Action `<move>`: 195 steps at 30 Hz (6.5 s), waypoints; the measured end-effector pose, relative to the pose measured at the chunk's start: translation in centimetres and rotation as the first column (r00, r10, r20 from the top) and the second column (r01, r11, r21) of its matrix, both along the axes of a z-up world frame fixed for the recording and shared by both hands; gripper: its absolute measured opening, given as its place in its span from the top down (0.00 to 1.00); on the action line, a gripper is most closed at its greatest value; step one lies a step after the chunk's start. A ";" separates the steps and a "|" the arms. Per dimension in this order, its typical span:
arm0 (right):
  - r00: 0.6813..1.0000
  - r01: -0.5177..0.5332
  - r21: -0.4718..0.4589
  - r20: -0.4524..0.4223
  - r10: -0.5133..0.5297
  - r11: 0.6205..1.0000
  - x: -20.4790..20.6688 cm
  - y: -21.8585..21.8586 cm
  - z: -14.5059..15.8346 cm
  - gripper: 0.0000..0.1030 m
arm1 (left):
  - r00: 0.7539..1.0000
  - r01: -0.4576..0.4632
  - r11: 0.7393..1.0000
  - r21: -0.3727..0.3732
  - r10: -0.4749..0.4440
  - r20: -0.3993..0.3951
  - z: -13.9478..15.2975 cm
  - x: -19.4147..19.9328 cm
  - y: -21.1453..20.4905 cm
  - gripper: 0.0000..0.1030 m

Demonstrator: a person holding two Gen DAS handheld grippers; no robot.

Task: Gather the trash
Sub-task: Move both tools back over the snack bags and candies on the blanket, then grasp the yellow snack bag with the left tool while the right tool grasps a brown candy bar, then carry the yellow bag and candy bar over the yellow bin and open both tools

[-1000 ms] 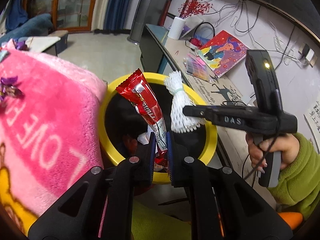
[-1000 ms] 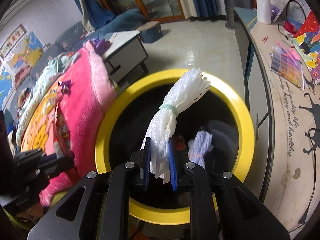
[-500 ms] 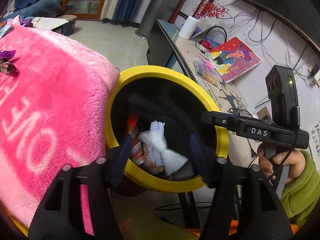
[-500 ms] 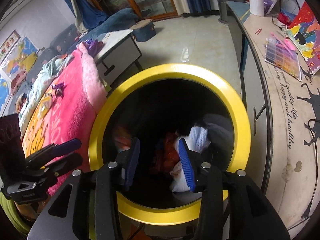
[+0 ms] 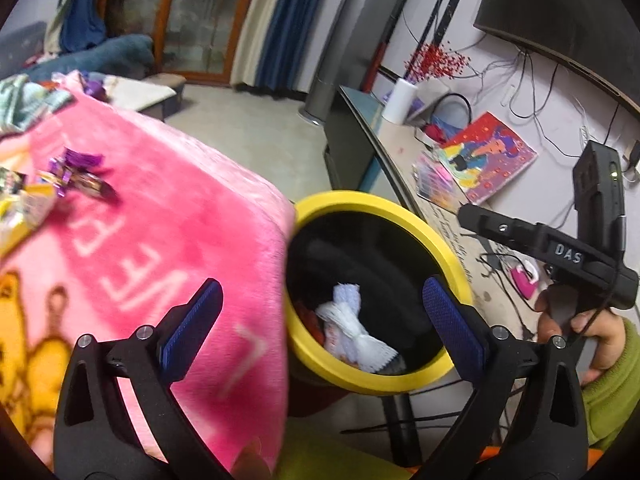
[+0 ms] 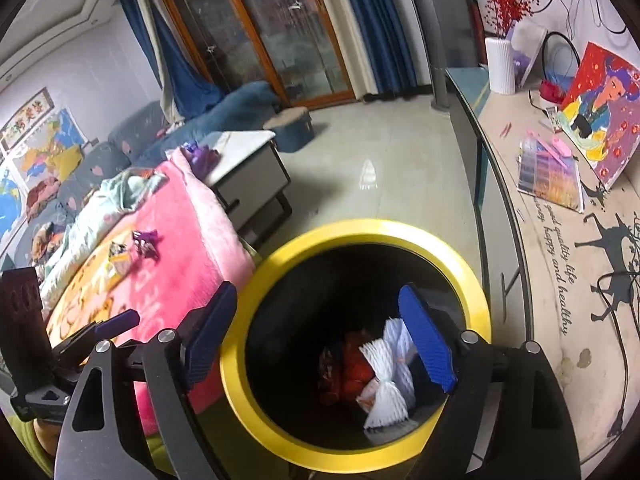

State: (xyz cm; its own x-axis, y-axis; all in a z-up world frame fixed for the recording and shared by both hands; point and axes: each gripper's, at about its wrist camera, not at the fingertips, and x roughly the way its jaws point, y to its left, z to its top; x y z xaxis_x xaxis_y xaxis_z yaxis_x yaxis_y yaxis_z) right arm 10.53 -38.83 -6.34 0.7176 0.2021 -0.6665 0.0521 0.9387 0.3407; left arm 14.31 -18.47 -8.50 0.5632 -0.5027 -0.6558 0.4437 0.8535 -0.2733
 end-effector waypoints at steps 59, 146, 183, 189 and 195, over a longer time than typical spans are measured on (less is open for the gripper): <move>0.863 -0.491 -0.260 -0.016 0.505 0.831 13.7 26.7 -1.7 0.30 | 0.802 -0.597 0.798 -0.081 0.597 -0.037 0.5 4.8 25.8 0.11; 0.972 -0.233 -0.053 0.019 0.234 0.971 4.8 9.8 1.2 0.84 | 0.982 -0.170 0.985 -0.036 0.172 0.079 4.7 -1.8 9.2 0.95; 0.994 0.022 -0.050 -0.110 -0.027 0.999 0.9 -1.0 -4.3 0.83 | 0.990 0.130 0.987 0.094 -0.134 0.042 0.1 -3.2 -2.7 0.95; 0.991 0.000 -0.057 -0.136 -0.008 0.998 1.0 -1.4 -5.2 0.83 | 0.989 0.150 0.984 0.094 -0.151 0.002 -1.4 -2.3 -3.8 0.95; 0.985 -0.012 -0.039 -0.170 0.005 0.999 1.1 -1.5 -6.2 0.83 | 0.989 0.145 0.985 0.089 -0.142 -0.044 -2.9 -1.2 -4.1 0.93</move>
State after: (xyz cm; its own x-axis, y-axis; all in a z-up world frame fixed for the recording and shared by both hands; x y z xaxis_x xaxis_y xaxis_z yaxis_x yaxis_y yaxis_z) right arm 11.63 -40.31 -12.52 0.5914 0.1787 -0.7864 0.0981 0.9520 0.2901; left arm 13.06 -22.61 -11.38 0.4637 -0.5130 -0.7223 0.5541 0.8041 -0.2155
